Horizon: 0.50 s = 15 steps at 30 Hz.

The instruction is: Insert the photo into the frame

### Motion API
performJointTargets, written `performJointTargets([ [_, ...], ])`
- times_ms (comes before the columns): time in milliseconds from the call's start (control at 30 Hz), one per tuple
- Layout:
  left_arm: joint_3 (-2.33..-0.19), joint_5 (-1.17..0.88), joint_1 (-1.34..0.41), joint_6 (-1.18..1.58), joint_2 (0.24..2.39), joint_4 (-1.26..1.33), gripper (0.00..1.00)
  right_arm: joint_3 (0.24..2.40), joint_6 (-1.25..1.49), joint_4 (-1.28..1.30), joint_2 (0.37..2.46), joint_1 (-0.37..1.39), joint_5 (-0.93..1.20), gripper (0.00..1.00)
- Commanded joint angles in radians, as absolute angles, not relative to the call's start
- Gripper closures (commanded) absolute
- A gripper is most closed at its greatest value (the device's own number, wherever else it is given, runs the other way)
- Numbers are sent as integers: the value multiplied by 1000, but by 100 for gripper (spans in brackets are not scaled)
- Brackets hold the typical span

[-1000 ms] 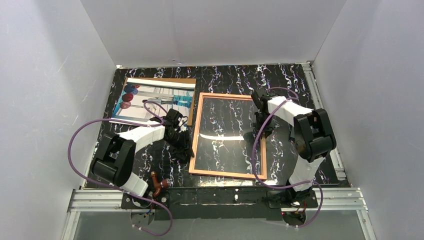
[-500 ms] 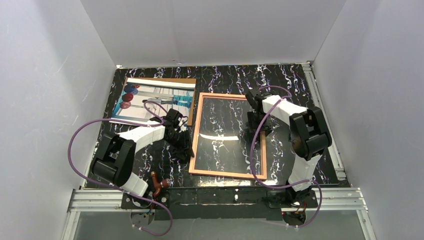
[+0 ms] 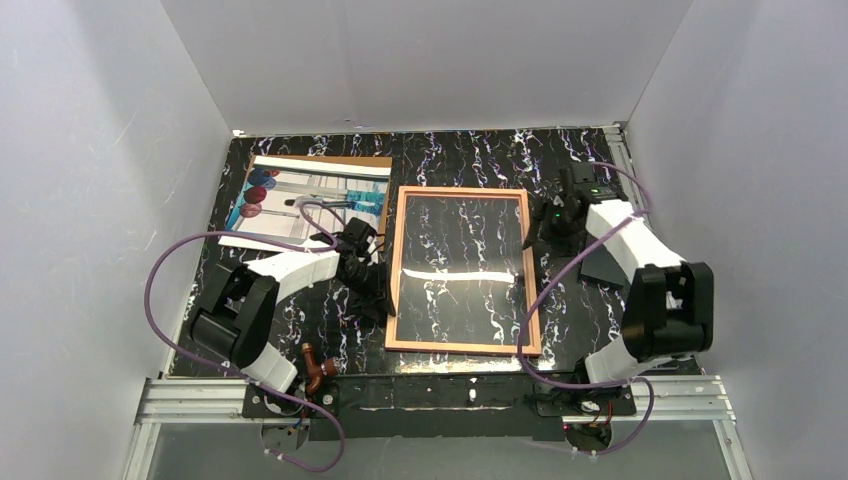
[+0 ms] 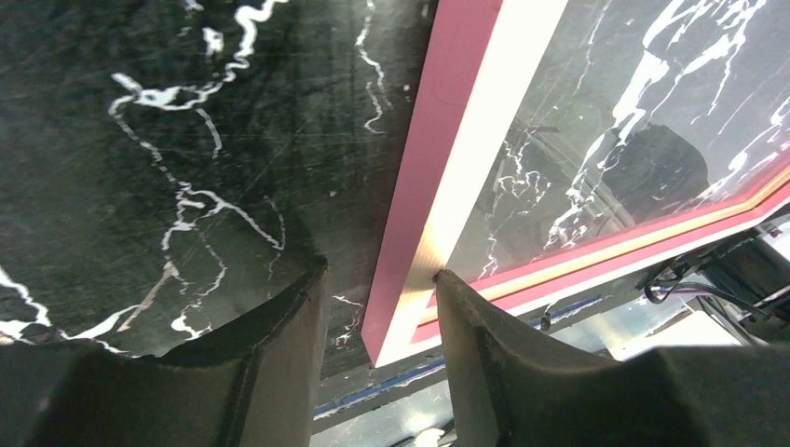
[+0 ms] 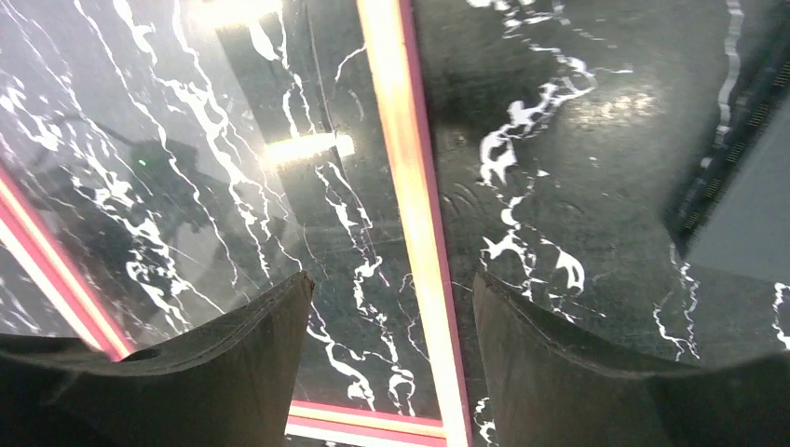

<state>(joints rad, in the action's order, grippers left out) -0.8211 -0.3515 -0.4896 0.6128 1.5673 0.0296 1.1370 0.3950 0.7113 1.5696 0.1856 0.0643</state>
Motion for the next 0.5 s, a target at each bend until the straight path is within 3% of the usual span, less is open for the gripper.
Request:
performJointTargets([
  [0, -833, -328, -530, 624, 1615, -62, 56, 1104, 421, 678, 1473, 122, 135, 27],
  [200, -854, -327, -557, 625, 1632, -60, 55, 1176, 404, 722, 1517, 121, 120, 28],
  [467, -861, -202, -556, 579, 1536, -151, 42, 1333, 405, 779, 1680, 222, 61, 30],
])
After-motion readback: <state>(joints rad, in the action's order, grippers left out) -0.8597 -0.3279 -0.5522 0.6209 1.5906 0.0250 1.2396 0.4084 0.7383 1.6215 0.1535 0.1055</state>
